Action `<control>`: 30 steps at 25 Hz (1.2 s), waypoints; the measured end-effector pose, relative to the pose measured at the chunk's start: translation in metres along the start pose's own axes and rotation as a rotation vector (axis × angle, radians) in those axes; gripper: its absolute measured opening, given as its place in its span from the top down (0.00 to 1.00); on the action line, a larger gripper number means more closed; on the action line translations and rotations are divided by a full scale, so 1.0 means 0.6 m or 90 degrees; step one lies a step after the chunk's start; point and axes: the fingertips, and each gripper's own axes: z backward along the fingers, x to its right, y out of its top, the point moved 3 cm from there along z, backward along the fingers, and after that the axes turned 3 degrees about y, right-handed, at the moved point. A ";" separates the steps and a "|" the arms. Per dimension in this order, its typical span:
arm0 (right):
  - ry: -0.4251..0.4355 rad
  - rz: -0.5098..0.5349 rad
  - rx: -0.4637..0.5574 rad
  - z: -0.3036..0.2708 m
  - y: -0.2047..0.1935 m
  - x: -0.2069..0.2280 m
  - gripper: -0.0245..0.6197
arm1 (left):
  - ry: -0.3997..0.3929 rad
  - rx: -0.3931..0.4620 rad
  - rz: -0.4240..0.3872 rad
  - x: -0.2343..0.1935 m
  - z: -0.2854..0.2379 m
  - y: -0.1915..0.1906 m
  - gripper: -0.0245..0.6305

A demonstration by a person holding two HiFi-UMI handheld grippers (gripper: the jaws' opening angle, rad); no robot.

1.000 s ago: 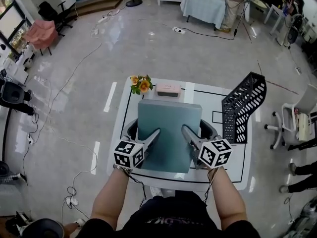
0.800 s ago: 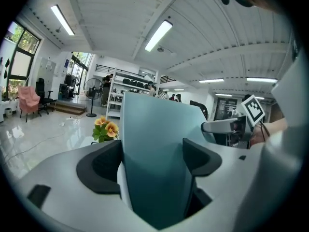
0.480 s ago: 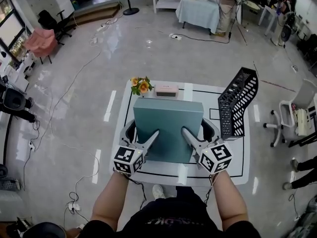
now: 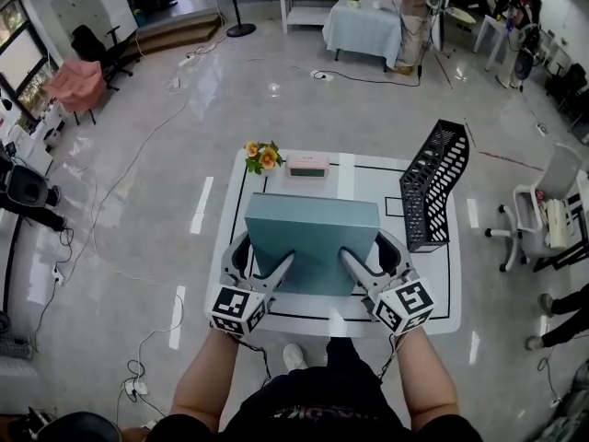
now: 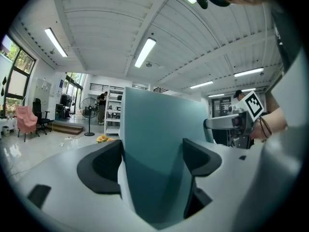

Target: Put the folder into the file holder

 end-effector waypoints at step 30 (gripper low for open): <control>0.181 -0.080 0.006 -0.023 0.008 0.001 0.25 | -0.018 0.041 -0.004 0.010 0.043 0.001 0.40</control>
